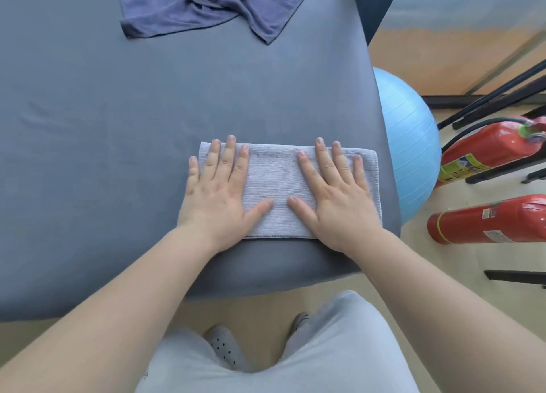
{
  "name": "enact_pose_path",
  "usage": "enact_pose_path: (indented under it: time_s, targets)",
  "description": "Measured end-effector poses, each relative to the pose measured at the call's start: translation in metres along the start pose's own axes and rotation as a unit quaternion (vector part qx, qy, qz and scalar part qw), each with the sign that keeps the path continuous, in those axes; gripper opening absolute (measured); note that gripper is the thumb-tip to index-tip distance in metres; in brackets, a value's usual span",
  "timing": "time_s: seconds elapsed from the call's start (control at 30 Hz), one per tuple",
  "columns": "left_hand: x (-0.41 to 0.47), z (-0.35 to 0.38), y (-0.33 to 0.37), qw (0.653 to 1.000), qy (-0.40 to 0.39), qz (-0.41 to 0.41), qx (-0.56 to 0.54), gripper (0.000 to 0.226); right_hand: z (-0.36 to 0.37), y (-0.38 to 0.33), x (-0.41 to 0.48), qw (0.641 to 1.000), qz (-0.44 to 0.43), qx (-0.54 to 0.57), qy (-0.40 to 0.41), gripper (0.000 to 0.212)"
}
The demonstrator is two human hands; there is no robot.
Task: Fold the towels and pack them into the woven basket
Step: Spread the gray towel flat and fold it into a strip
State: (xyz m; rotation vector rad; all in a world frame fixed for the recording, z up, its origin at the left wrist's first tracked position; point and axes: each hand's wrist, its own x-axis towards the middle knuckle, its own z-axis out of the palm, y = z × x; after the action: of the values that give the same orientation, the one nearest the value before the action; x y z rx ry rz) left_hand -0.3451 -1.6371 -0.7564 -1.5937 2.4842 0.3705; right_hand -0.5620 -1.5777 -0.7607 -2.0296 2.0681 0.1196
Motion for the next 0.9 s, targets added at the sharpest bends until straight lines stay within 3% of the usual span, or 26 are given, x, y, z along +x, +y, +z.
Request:
enact_pose_path:
  time_s: [0.3, 0.47, 0.57, 0.9]
  targets:
    - [0.006, 0.001, 0.003, 0.999, 0.025, -0.028, 0.019, 0.108, -0.006, 0.003, 0.013, 0.999, 0.038, 0.003, 0.004, 0.085]
    - [0.018, 0.018, 0.001, 0.998, 0.057, -0.035, 0.002, 0.11, 0.003, -0.021, 0.017, 0.999, -0.045, 0.01, 0.028, 0.079]
    - [0.02, 0.027, 0.001, 0.997, 0.066, -0.038, 0.007, 0.108, 0.006, -0.008, 0.02, 0.998, -0.044, 0.012, 0.03, 0.078]
    - [0.019, 0.02, 0.003, 0.998, 0.039, -0.042, 0.018, 0.106, -0.008, 0.028, 0.011, 0.994, 0.103, -0.02, 0.034, 0.088]
